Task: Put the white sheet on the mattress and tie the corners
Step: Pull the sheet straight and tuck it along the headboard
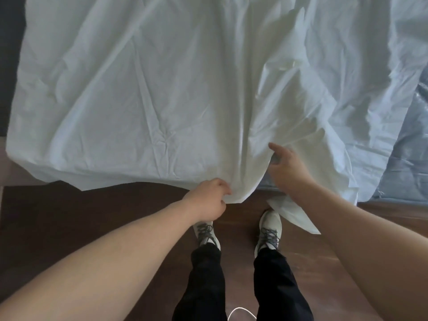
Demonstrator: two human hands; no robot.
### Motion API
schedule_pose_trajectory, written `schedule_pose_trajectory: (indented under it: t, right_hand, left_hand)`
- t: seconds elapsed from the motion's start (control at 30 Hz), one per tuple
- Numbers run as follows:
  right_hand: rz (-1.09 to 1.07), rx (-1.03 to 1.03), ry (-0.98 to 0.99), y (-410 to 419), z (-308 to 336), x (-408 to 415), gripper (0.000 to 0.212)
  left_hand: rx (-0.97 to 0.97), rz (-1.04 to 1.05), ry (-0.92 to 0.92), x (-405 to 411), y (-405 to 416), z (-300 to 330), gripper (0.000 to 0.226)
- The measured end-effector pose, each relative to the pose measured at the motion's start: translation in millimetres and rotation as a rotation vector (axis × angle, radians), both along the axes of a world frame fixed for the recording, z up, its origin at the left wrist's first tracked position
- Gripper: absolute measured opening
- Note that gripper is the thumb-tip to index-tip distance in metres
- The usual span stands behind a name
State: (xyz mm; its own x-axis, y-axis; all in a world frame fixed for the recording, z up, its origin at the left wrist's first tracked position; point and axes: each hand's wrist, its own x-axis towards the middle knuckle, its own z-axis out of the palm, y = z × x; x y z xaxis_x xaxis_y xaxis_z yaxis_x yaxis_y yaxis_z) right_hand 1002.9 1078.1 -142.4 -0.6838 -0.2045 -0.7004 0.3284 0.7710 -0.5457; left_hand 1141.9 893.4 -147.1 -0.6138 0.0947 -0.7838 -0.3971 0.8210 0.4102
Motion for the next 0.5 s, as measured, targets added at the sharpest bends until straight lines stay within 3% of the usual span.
schedule_pose_trajectory:
  t: [0.1,0.17,0.23,0.37,0.5]
  right_hand:
    - [-0.041,0.065,0.002,5,-7,-2,0.047]
    - [0.129,0.159,0.140,17,0,3,0.028]
    - [0.284,0.232,0.179,38,3,16,0.023]
    - [0.520,0.402,0.018,89,-5,51,0.034]
    - [0.550,0.486,-0.171,117,-14,62,0.022]
  left_hand:
    - [0.015,0.021,-0.011,-2,5,7,0.047]
    - [0.022,0.061,-0.012,-5,11,12,0.045]
    - [0.021,0.105,-0.025,-9,19,19,0.043]
    - [0.014,0.144,-0.030,-25,33,38,0.042]
    - [-0.015,0.114,-0.036,-45,47,55,0.043]
